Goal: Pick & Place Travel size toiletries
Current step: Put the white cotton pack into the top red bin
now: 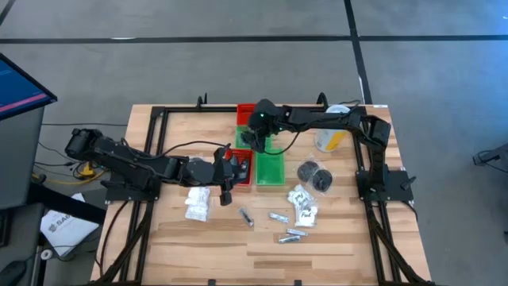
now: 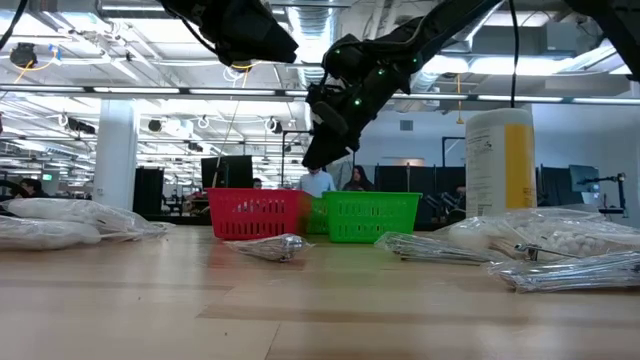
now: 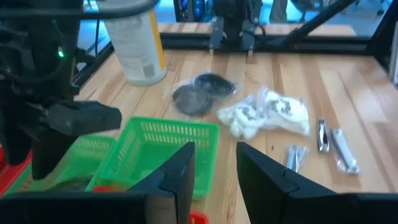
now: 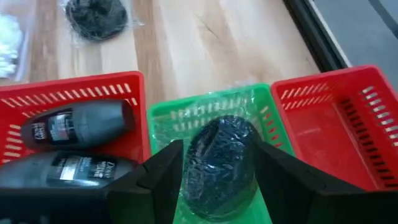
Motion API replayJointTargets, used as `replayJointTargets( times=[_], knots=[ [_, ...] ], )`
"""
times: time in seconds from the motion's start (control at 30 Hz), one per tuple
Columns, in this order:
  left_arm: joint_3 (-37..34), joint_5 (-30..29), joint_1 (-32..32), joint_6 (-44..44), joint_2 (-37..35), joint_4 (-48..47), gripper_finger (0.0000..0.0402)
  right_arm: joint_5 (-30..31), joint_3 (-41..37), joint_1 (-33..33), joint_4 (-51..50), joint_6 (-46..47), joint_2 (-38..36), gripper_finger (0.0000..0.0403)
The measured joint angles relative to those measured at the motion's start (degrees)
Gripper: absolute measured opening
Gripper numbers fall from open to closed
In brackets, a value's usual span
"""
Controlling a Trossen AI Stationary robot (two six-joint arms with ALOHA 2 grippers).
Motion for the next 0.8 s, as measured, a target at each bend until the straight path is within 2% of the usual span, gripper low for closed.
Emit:
replayJointTargets(
  times=[0.2,0.37,0.47,0.67,0.8],
  knots=[
    [0.0,-5.58,0.0,-2.06,-1.04,-12.76,0.0108,-5.24,-0.06,1.57,-0.82,0.15,-1.38,0.0173],
    [0.0,-10.84,0.07,-8.33,-3.3,-24.45,0.0108,-5.38,-0.07,4.13,-2.63,0.15,-1.98,0.0171],
    [0.0,-11.6,1.27,-12.92,-4.71,-30.48,0.0108,-5.38,-0.04,6.11,-3.3,-0.11,-2.44,0.0173],
    [0.0,-5.9,5.38,-16.98,-5.92,-38.56,0.0108,-5.41,-0.32,10.65,-7.43,0.13,-4.83,0.0176],
    [-1.52,6.42,6.27,-16.98,-5.92,-38.29,0.0108,-5.38,-1.3,14.24,-9.5,1.88,-6.63,0.0174]
  ],
)
